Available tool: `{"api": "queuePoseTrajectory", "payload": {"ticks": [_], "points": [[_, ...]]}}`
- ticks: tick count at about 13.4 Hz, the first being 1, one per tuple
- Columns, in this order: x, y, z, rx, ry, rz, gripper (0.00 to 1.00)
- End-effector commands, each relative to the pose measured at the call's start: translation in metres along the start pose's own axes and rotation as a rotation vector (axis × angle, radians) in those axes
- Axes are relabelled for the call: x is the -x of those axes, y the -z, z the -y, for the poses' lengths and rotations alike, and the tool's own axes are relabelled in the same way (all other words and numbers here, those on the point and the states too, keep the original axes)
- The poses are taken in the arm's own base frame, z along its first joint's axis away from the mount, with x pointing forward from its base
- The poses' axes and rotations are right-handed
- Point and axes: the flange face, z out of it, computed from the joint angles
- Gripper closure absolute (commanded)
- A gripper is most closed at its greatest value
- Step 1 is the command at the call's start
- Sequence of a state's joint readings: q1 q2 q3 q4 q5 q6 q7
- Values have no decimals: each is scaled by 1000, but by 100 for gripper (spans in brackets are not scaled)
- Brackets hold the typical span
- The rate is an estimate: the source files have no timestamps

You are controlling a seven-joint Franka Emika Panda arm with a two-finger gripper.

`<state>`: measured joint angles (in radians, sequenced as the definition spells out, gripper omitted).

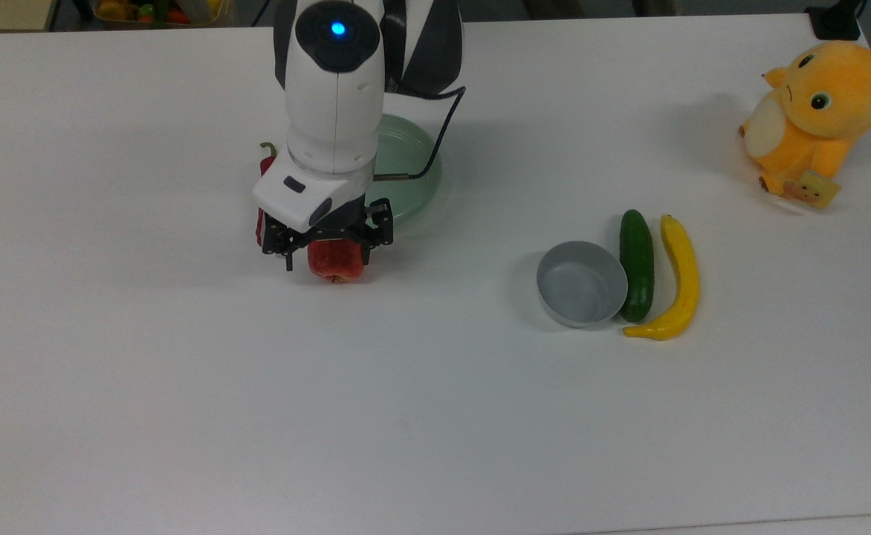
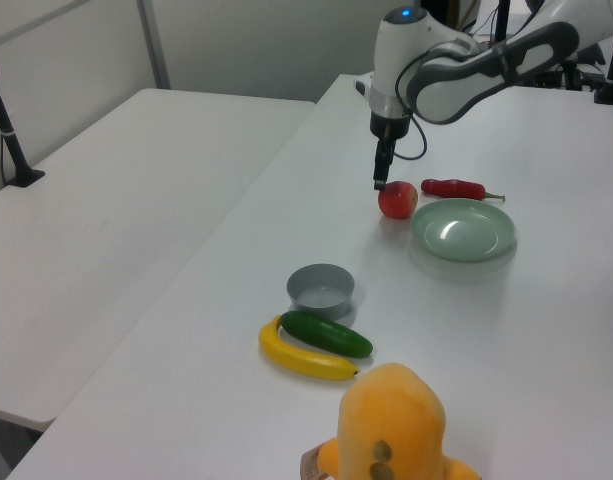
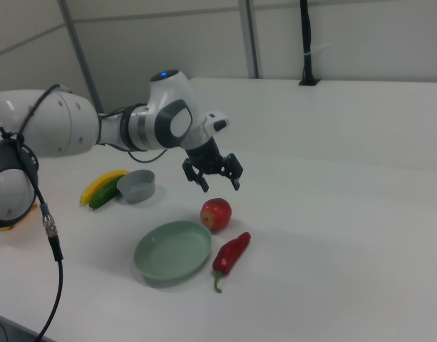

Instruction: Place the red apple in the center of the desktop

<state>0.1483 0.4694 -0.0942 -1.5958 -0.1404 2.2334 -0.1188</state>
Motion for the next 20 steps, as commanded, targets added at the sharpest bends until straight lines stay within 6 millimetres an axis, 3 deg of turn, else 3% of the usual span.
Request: {"api": "queuePoseTrajectory", "payload": {"ticks": [1,4,7,9,12,15,20], "points": [[5,54,0,-13,-55,8,0],[12,99,11,-37,-167,28,0],[47,165,11,-108,-228,124,0],[70,196,11,-135,-240,152,0],[94,207,12,-175,-266,127,0],[98,194,18,-198,-323,102,0],[97,194,20,-228,-318,95,0]]}}
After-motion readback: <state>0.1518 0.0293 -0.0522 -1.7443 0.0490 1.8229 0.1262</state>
